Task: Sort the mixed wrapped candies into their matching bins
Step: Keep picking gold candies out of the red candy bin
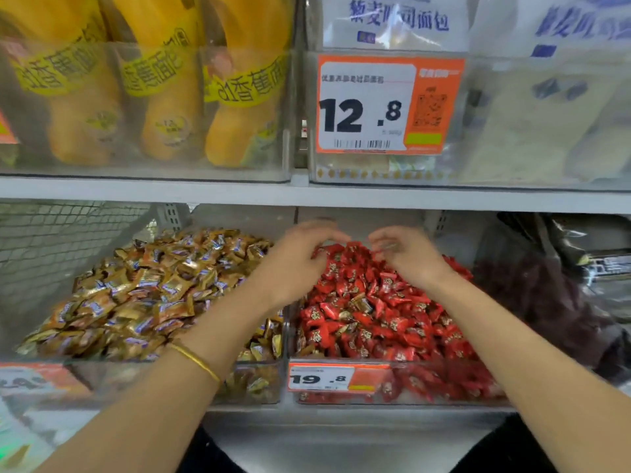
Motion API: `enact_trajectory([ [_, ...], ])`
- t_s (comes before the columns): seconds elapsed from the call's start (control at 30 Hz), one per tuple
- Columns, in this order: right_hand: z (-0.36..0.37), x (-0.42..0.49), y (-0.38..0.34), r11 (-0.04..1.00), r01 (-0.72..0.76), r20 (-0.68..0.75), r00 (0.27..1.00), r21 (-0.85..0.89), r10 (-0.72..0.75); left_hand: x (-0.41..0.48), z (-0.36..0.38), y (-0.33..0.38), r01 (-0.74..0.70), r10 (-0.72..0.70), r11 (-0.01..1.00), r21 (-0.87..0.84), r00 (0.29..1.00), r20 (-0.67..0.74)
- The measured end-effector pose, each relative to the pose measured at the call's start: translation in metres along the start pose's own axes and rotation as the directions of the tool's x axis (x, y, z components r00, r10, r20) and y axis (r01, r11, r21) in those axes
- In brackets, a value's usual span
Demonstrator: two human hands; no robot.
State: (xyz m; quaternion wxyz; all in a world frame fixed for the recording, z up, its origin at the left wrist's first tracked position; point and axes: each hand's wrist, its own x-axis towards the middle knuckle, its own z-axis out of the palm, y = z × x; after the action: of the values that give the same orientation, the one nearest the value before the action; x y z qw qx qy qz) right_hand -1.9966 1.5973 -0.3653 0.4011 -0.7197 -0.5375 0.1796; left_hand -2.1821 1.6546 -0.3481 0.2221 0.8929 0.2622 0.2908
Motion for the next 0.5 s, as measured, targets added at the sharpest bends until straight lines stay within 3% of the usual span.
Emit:
enact_trajectory([
  [0.07, 0.011, 0.015, -0.001, 0.959, 0.196, 0.148, 0.975, -0.203, -0.168, 0.012, 0.006, -0.003, 0.005, -0.003, 0.999, 0.045, 0.999, -0.044],
  [0.17, 0.040, 0.041, -0.002, 0.769, 0.446, 0.374, 0.881, -0.458, -0.288, 0.019, 0.012, -0.013, 0.039, -0.038, 0.999, 0.012, 0.996, -0.082],
  [0.23, 0.054, 0.051, 0.002, 0.670, 0.446, 0.482, 0.864, -0.594, -0.148, 0.018, 0.013, -0.018, 0.064, -0.069, 0.997, -0.051, 0.992, -0.109],
  [0.33, 0.050, 0.051, 0.020, 0.617, 0.392, 0.453, 0.889, -0.682, -0.064, 0.017, 0.012, -0.021, 0.072, -0.082, 0.992, -0.108, 0.993, -0.089],
  [0.43, 0.021, 0.040, 0.040, 0.635, 0.345, 0.364, 0.925, -0.691, -0.107, 0.017, 0.011, -0.020, 0.061, -0.061, 0.998, -0.026, 0.998, -0.032],
  [0.5, -0.003, 0.029, 0.051, 0.633, 0.307, 0.355, 0.933, -0.711, -0.054, 0.020, 0.010, -0.017, 0.022, -0.028, 0.992, 0.124, 0.998, 0.050],
])
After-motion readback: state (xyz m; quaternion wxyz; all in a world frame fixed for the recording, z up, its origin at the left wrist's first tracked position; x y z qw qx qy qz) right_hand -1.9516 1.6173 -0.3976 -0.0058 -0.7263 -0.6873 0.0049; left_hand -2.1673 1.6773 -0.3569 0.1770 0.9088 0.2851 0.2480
